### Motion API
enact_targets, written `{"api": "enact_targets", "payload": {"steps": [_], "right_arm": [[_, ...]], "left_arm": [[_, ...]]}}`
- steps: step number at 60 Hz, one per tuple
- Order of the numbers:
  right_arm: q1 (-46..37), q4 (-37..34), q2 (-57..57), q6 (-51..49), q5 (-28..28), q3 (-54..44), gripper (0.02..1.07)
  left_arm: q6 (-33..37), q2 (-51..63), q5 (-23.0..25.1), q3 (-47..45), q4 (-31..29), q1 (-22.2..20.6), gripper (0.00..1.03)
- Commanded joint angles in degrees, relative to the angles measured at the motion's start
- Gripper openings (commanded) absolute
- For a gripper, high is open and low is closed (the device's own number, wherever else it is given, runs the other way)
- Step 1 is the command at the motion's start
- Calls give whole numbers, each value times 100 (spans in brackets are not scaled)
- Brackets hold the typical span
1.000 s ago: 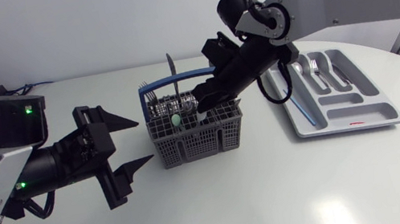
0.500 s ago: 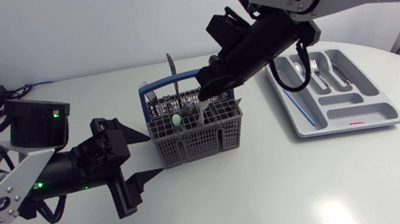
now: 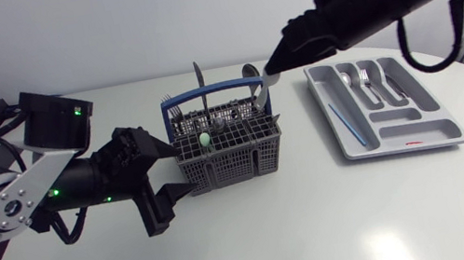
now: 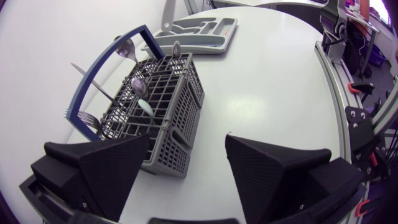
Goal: Unload the cutlery basket into the drawer organizer.
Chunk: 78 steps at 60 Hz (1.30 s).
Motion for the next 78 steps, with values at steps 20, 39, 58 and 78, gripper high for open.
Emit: {"api": "enact_targets", "payload": {"steps": [20, 39, 58, 78], "right_arm": [[-1468, -196, -867, -991, 1222, -1393, 12], [-2575, 498, -691, -1378, 2250, -2351, 12], [-3067, 1693, 372, -1527, 2716, -2808, 12], [-3472, 2555, 1427, -1606, 3094, -2738, 14]], "left_arm": [[-1056, 793, 28, 904, -263, -144, 98], [-1249, 995, 28, 1124, -378, -118, 98], [-1302, 1039, 28, 1186, -395, -91, 98], [-1311, 1021, 28, 1186, -448, -74, 98]]}}
